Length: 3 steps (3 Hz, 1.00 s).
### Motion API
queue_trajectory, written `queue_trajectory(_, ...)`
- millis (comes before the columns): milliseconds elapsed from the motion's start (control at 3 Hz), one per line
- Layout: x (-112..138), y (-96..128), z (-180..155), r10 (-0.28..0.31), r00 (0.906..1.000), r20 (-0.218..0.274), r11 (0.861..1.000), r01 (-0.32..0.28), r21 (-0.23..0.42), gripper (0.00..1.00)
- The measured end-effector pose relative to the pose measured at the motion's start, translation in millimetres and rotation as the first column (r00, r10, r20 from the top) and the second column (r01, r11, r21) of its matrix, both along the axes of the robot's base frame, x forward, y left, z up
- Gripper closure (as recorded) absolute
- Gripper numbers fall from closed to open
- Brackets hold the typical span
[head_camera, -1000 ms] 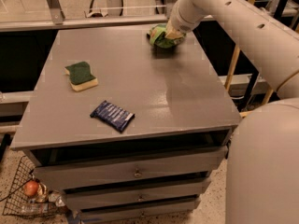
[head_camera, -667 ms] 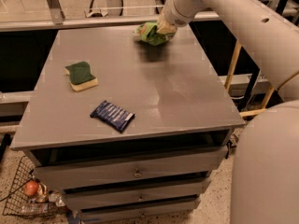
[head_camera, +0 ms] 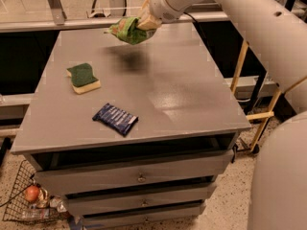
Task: Move green rice chip bag near sponge
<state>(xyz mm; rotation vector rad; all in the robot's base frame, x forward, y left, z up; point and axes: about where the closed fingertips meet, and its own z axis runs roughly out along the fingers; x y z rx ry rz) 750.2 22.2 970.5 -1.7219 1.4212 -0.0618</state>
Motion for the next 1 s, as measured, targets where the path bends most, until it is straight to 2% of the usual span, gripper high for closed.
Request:
queue_trajectory(333, -1, 2, 0, 0.004, 1.0, -0.003, 1.0, -0.004, 0.004, 1.0)
queue_trajectory(667, -6, 23, -2, 0.054, 0.9984, 0.013, 0.999, -0.054, 0.0, 1.0)
queue_trajectory(1000, -19, 58, 4, 0.136, 0.9895, 0.051, 0.991, -0.136, 0.016, 1.0)
